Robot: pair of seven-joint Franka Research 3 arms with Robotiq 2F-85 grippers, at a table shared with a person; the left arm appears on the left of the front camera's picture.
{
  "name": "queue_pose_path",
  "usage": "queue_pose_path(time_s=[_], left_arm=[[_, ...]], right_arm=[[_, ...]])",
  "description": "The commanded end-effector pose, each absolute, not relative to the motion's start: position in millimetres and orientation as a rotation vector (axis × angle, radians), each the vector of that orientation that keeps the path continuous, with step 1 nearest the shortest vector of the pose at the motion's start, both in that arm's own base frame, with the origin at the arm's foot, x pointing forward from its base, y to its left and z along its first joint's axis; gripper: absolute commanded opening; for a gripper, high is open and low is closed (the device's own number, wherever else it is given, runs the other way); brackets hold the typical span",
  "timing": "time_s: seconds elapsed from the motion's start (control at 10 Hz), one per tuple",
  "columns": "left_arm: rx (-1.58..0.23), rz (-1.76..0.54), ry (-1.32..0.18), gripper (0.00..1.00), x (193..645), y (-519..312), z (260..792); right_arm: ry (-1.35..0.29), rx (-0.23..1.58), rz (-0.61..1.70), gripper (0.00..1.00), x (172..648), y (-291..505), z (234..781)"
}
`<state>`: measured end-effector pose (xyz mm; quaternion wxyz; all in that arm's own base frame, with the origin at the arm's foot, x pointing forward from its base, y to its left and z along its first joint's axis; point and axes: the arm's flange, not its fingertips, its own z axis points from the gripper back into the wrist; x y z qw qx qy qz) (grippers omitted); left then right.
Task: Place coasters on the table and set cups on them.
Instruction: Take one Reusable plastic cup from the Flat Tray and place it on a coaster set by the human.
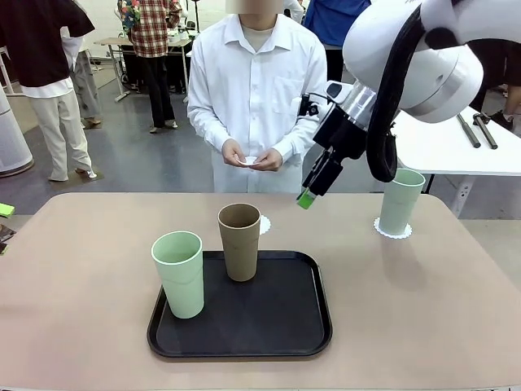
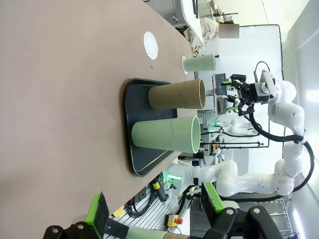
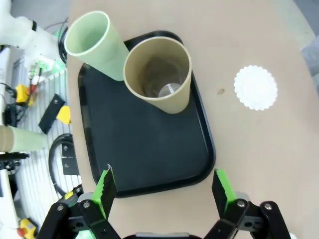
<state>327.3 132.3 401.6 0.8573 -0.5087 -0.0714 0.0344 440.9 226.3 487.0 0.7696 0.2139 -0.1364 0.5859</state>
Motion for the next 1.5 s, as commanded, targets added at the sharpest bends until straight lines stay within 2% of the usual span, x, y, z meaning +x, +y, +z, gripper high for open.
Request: queue_pose_path(time_s=[0.0, 0.4, 0.5, 0.6, 0.7, 0.8, 0.9, 1.1, 1.4], left_arm=[[-1.081, 0.077, -0.158, 1.0, 327.1, 133.1, 403.0], [-1.081, 0.077, -0.158, 1.0, 327.1, 133.1, 403.0], [-1.081, 0.077, -0.158, 1.0, 327.1, 133.1, 403.0], [-1.081, 0.077, -0.158, 1.0, 327.1, 133.1, 403.0], [-1.081, 0.077, -0.158, 1.0, 327.1, 133.1, 403.0], [-1.081, 0.077, -0.158, 1.0, 327.1, 133.1, 403.0], [-1.081, 0.077, -0.158, 1.0, 327.1, 133.1, 403.0], [-1.081, 0.077, -0.158, 1.0, 327.1, 133.1, 403.0], [-1.081, 0.077, -0.158, 1.0, 327.1, 133.1, 403.0]], right_arm=[[-0.311, 0.464, 1.266, 1.0, 438.1, 227.3, 499.2], [-0.317, 0.458, 1.274, 1.0, 439.7, 226.3, 497.8], [-0.416, 0.617, 1.492, 1.0, 442.7, 208.4, 475.4], [-0.53, 0.753, 1.507, 1.0, 450.4, 193.2, 450.2], [-0.634, 0.871, 1.492, 1.0, 455.8, 182.3, 427.2], [-0.733, 0.952, 1.372, 1.0, 460.3, 169.8, 403.8], [-0.762, 1.016, 1.24, 1.0, 461.7, 160.2, 383.8], [-0.874, 1.082, 1.146, 1.0, 453.5, 151.5, 357.1], [-0.959, 1.141, 1.134, 1.0, 435.8, 157.2, 325.7]])
